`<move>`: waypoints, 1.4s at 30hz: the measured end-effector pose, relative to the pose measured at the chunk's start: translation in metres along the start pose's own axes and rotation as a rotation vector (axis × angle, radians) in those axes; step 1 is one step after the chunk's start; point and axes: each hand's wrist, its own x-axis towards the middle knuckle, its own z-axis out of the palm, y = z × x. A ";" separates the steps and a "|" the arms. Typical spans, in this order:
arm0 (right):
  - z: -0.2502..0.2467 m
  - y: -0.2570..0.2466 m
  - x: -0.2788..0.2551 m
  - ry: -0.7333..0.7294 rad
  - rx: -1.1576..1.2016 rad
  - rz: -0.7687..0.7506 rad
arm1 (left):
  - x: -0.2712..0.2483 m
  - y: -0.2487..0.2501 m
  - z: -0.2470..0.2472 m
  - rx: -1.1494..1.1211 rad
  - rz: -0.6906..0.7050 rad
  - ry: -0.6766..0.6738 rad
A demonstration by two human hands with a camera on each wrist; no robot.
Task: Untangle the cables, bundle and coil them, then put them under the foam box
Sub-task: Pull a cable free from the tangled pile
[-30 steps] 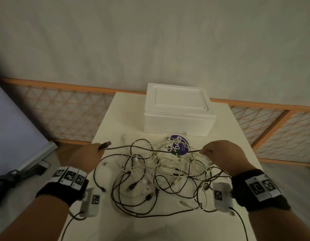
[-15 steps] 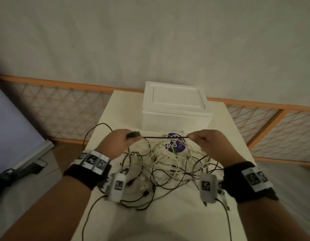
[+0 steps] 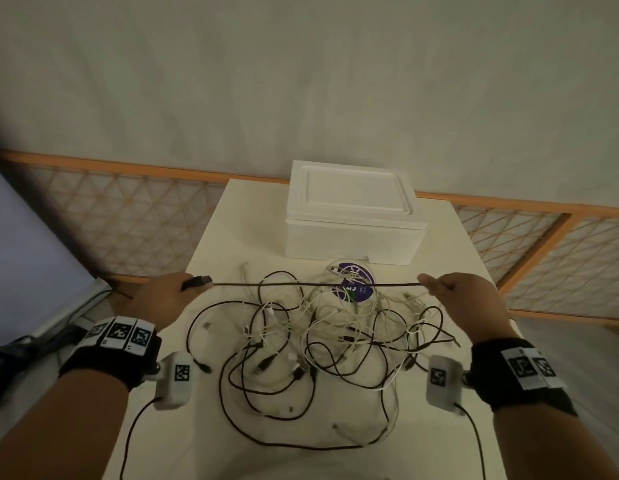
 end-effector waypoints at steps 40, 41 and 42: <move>-0.029 0.010 -0.001 -0.105 -0.411 -0.004 | -0.047 0.024 0.051 -1.660 -0.755 -0.047; -0.015 -0.005 -0.002 -0.111 -0.286 -0.083 | -0.047 0.042 0.054 -1.671 -0.698 -0.118; -0.001 -0.027 -0.007 -0.156 -0.161 -0.168 | -0.046 0.058 0.058 -1.683 -0.646 -0.165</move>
